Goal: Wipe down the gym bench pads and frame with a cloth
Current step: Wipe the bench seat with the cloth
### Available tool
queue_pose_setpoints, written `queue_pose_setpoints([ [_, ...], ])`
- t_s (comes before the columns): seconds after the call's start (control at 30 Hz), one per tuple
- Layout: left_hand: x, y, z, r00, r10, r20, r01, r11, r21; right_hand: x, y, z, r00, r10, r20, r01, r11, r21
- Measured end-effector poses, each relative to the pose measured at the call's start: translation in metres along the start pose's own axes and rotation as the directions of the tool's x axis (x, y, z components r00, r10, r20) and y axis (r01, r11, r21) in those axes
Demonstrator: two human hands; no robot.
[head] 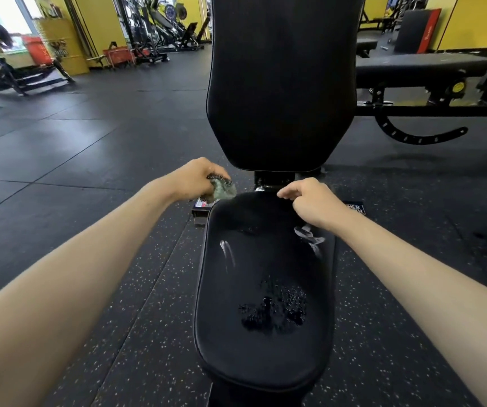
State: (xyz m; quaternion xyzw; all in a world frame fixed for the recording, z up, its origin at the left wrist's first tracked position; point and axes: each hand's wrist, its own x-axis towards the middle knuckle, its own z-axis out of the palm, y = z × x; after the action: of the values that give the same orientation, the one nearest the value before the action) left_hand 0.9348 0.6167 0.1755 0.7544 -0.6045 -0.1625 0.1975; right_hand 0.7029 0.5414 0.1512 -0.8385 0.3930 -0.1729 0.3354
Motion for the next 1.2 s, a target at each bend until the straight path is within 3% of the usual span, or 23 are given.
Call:
queue_pose_setpoints([
  [0.07, 0.002, 0.002, 0.011, 0.984, 0.019, -0.176, -0.013, 0.999, 0.039, -0.001, -0.002, 0.003, 1.000, -0.008, 0.016, 0.008, 1.000, -0.009],
  [0.13, 0.005, -0.005, 0.027, 0.975, 0.033, -0.220, -0.017, 0.997, 0.078, -0.002, -0.005, 0.006, 0.999, -0.021, 0.038, 0.022, 0.999, -0.035],
  [0.4, -0.023, -0.009, 0.038, 0.970, 0.197, -0.140, -0.165, 0.963, 0.213, -0.002, -0.007, 0.006, 0.999, -0.027, 0.042, 0.031, 0.996, -0.087],
  [0.53, -0.042, 0.004, 0.017, 0.987, 0.142, 0.072, -0.142, 0.990, -0.003, 0.003, -0.001, 0.004, 0.999, 0.009, 0.033, -0.007, 0.997, -0.072],
  [0.6, -0.039, 0.011, 0.005, 0.988, 0.151, 0.036, -0.148, 0.986, -0.074, 0.005, 0.001, 0.002, 0.999, 0.021, 0.036, -0.018, 0.997, -0.075],
  [0.67, -0.026, 0.014, 0.002, 0.975, 0.152, -0.165, -0.153, 0.988, 0.009, 0.006, 0.001, -0.001, 0.999, 0.038, 0.029, -0.036, 0.997, -0.066],
  [0.73, -0.015, 0.013, 0.012, 0.959, 0.112, -0.259, -0.095, 0.992, 0.079, 0.005, 0.001, -0.003, 0.999, 0.043, 0.030, -0.041, 0.996, -0.074],
  [0.83, -0.007, 0.013, 0.044, 0.982, 0.123, -0.146, -0.094, 0.978, 0.186, 0.001, 0.002, -0.005, 0.996, 0.049, 0.073, -0.039, 0.990, -0.133],
  [0.93, -0.011, 0.015, 0.058, 0.975, 0.172, -0.144, -0.115, 0.936, 0.333, -0.006, 0.005, -0.005, 0.994, 0.058, 0.092, -0.046, 0.990, -0.131],
  [1.13, -0.041, 0.035, 0.055, 0.943, 0.333, -0.011, -0.327, 0.932, 0.153, -0.012, 0.009, -0.004, 0.988, 0.071, 0.135, -0.065, 0.997, -0.052],
  [1.2, -0.039, 0.039, 0.039, 0.950, 0.299, -0.090, -0.294, 0.954, 0.063, -0.010, 0.013, -0.004, 0.985, 0.085, 0.152, -0.079, 0.996, -0.041],
])
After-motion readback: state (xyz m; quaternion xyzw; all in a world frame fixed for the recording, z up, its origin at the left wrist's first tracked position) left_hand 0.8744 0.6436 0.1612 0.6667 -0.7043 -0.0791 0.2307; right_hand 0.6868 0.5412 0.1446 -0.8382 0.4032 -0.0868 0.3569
